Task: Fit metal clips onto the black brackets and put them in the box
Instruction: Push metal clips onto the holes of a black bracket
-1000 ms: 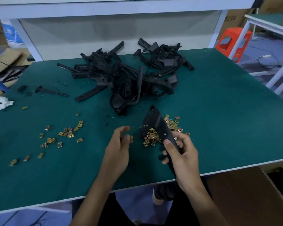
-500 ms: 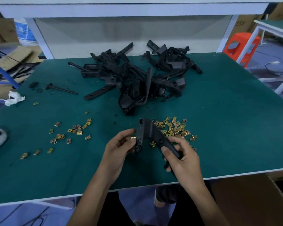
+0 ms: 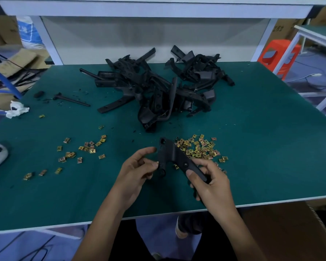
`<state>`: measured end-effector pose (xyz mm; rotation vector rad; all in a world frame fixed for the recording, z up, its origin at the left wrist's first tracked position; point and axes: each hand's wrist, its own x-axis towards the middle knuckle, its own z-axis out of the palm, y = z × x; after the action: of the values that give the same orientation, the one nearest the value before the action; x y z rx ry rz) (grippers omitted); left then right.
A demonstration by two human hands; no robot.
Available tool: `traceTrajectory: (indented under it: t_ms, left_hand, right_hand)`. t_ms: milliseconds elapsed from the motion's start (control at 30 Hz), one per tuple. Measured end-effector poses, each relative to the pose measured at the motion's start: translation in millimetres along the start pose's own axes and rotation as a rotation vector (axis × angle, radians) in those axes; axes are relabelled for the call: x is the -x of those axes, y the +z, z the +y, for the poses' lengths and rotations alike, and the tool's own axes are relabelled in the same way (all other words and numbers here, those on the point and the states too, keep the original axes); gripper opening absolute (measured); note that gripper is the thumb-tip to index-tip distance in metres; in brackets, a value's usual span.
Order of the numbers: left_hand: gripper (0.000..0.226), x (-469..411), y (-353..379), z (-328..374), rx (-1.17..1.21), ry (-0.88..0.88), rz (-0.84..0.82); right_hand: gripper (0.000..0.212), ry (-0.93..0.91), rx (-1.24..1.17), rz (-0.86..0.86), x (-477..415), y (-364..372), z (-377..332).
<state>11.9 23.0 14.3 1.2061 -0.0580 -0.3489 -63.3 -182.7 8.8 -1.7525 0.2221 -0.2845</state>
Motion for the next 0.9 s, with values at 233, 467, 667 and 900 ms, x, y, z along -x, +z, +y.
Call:
traceTrajectory:
  t_ms: [233, 467, 667, 900]
  left_hand:
    - [0.051, -2.6, -1.7, 6.6, -0.124, -0.087, -0.078]
    - [0.03, -1.4, 5.2, 1.2, -0.117, -0.023, -0.034]
    - [0.017, -4.0, 21.9, -16.9, -0.676, 0.189, 0.14]
    - [0.02, -10.9, 50.6, -29.0, -1.245, 0.289, 0.128]
  right_hand:
    - [0.034, -0.03, 0.048, -0.012, 0.4, 1.6, 2.7]
    - [0.029, -0.005, -0.137, 0.064, -3.9, 3.2, 3.6]
    - [0.016, 0.11, -0.531, 0.328, -12.9, -7.7, 1.4]
    - [0.016, 0.11, -0.499, 0.298, -10.9, -4.7, -2.5]
